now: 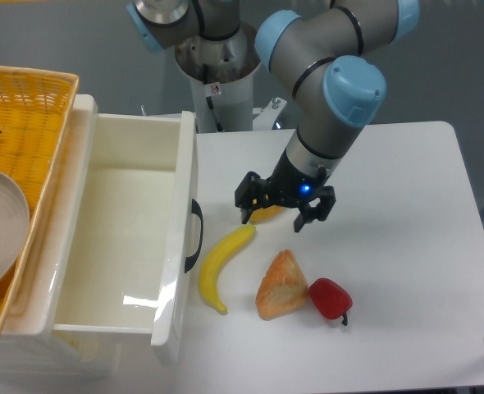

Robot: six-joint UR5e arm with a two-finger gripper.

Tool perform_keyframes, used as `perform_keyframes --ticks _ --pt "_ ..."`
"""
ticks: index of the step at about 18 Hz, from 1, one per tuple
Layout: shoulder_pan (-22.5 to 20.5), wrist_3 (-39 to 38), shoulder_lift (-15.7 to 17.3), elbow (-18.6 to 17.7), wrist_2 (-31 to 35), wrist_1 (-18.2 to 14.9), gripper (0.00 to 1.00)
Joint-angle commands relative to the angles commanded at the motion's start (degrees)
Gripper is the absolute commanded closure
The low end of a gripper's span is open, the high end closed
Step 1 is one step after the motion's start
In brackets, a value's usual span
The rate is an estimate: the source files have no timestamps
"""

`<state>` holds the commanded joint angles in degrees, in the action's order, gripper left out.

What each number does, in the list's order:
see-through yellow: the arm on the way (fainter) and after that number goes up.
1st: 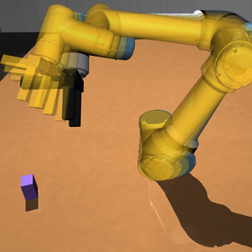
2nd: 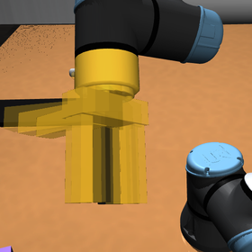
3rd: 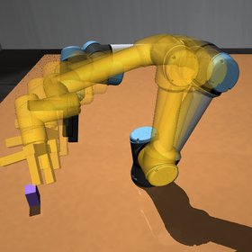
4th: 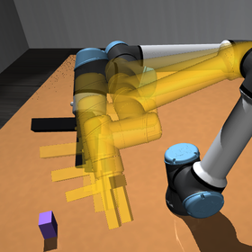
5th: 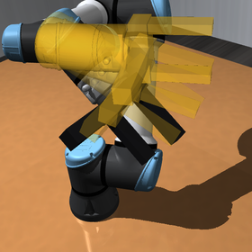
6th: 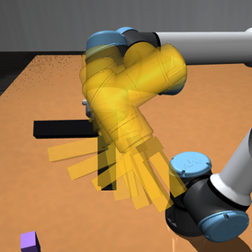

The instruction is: Slide the top white drawer open

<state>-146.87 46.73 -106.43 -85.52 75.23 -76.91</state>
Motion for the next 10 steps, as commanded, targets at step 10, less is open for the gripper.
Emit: perform_keyframes --ticks 10 --pt "0.71 16.64 -3.08 -0.70 4.22 3.87 0.00"
